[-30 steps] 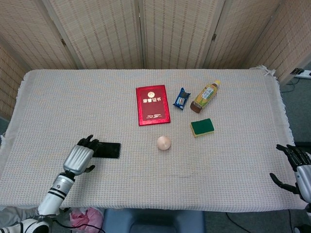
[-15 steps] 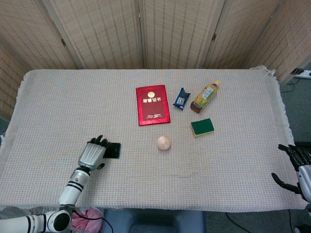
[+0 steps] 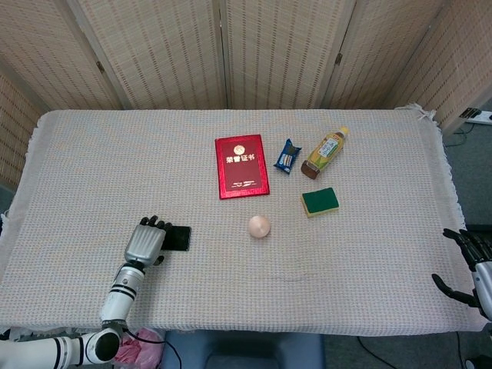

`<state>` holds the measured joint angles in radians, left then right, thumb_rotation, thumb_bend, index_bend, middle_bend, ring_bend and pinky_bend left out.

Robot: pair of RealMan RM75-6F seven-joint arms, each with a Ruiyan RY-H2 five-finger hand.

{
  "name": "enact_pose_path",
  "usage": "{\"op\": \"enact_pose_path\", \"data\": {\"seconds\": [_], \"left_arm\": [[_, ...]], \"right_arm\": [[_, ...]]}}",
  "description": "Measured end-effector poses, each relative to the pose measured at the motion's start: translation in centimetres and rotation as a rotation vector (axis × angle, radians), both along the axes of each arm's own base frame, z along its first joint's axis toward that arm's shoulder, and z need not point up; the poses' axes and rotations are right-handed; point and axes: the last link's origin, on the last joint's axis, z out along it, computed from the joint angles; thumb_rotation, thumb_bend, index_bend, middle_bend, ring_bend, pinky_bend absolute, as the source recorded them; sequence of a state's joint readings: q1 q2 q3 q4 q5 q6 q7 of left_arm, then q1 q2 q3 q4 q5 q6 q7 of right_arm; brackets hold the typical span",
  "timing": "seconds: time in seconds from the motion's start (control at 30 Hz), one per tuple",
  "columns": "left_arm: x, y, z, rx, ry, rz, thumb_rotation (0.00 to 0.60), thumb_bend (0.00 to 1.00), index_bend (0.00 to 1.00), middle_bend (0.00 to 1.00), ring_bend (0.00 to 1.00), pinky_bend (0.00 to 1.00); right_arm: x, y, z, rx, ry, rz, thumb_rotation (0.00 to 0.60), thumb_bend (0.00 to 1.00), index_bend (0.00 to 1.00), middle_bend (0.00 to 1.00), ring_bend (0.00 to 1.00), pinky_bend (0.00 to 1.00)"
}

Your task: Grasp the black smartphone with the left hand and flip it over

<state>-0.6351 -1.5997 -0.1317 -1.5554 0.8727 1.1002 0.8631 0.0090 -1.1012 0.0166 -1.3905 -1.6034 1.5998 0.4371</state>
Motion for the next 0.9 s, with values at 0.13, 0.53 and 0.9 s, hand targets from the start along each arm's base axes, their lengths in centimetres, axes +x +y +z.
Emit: {"op": "enact_pose_path", "data": {"seconds": [0.13, 0.53, 0.9], "left_arm": [[-0.1, 0.4, -0.3, 0.013, 0.009, 0.011, 0.6, 0.22, 0.27, 0.31, 0.18, 0.22], [-0.3, 1.1, -0.7, 0.018, 0.027, 0.027, 0.6, 0.22, 0.31, 0.34, 0.18, 0.22], [-0.4, 1.7, -1.1, 0.011, 0.023, 0.028, 0.6, 0.22, 0.36, 0.38, 0.21, 0.22]], "right_arm": [[-0.1, 0.0, 0.1, -0.002, -0.001, -0.002, 0.6, 0.18, 0.14, 0.21, 0.11, 0.13], [-0.4, 0.2, 0.1, -0.003, -0.006, -0.013, 0.6, 0.18, 0.14, 0.22, 0.11, 0.13], [-0.5, 0.5, 0.3, -0.012, -0.006, -0.022, 0.6, 0.18, 0.14, 0.23, 0.11, 0.13]]}}
